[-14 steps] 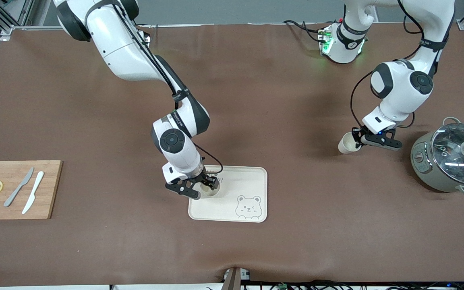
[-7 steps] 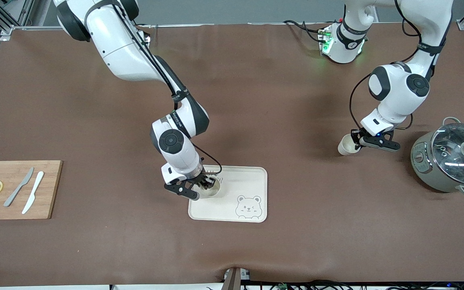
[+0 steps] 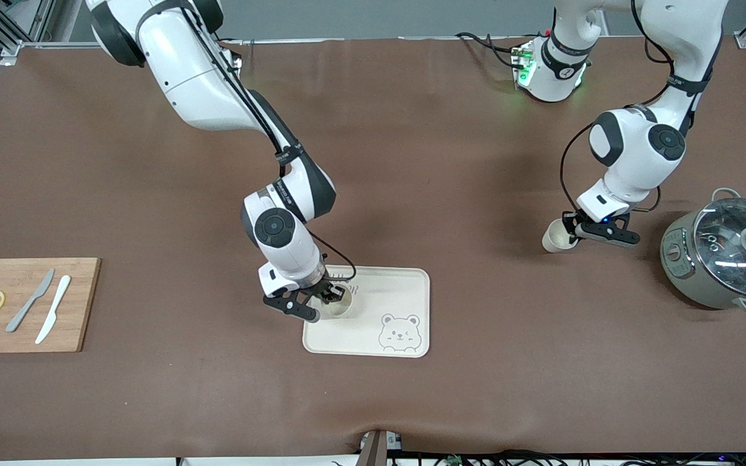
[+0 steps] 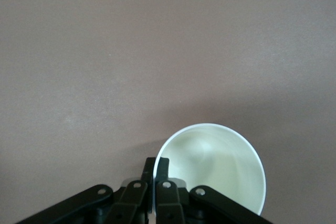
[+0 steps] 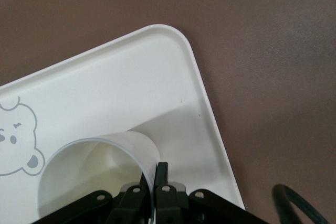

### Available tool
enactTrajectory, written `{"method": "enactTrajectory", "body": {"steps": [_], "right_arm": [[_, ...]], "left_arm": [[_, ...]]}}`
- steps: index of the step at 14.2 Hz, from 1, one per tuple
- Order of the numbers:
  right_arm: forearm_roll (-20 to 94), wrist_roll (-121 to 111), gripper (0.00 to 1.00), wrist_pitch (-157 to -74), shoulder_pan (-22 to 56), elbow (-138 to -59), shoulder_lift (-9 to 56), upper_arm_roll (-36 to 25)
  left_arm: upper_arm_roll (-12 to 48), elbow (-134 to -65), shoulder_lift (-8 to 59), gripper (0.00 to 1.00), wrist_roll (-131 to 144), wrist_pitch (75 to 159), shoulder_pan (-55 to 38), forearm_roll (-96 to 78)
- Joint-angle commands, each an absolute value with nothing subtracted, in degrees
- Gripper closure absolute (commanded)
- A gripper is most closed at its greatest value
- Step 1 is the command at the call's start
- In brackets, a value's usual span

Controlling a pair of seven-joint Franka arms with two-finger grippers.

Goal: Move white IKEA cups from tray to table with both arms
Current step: 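Carry the cup toward the pot while the right gripper grasps the other cup, then lift the cup off the tray with the right gripper toward the cutting board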

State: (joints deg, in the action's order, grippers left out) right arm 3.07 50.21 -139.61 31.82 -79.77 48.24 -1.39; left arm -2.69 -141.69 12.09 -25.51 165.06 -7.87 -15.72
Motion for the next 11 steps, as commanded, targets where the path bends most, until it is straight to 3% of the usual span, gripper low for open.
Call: {"method": "enactTrajectory", "body": {"steps": [1,3,4,6,7,9,11], "right_arm": [[3.0,50.6,1.00,-138.7,31.6,-78.0,48.7,-1.2],[3.3,50.5,1.00,-138.2,31.6,-78.0,47.8,-1.2],[3.4,50.5,1.00,-136.7,31.3,-77.9,47.1,-1.2],[3.3,50.4,0.99,-131.3,31.1,-75.7,46.8,-1.5],[3.3,50.2,0.99,-127.8,30.3,-74.0,46.7,-1.6],[3.4,49.3,0.99,-124.6,28.1,-72.8,44.4,-1.4],[3.8,43.9,0.99,-122.6,25.9,-73.2,41.9,-1.3]], "left_arm": [[-2.0,-141.2,12.6,1.00,-27.2,165.8,-7.5,-17.1],[-2.0,-141.1,12.7,1.00,-28.6,165.8,-7.5,-17.1],[-2.0,-141.1,12.7,0.93,-29.0,165.8,-7.5,-17.1],[-2.0,-141.0,12.8,0.42,-30.2,165.8,-7.4,-17.1],[-2.0,-141.0,12.7,0.25,-30.4,165.8,-7.3,-17.2],[-2.0,-141.0,12.7,0.21,-31.3,165.9,-7.0,-17.3],[-2.0,-141.0,12.8,0.02,-31.7,166.0,-6.6,-17.3]]}}
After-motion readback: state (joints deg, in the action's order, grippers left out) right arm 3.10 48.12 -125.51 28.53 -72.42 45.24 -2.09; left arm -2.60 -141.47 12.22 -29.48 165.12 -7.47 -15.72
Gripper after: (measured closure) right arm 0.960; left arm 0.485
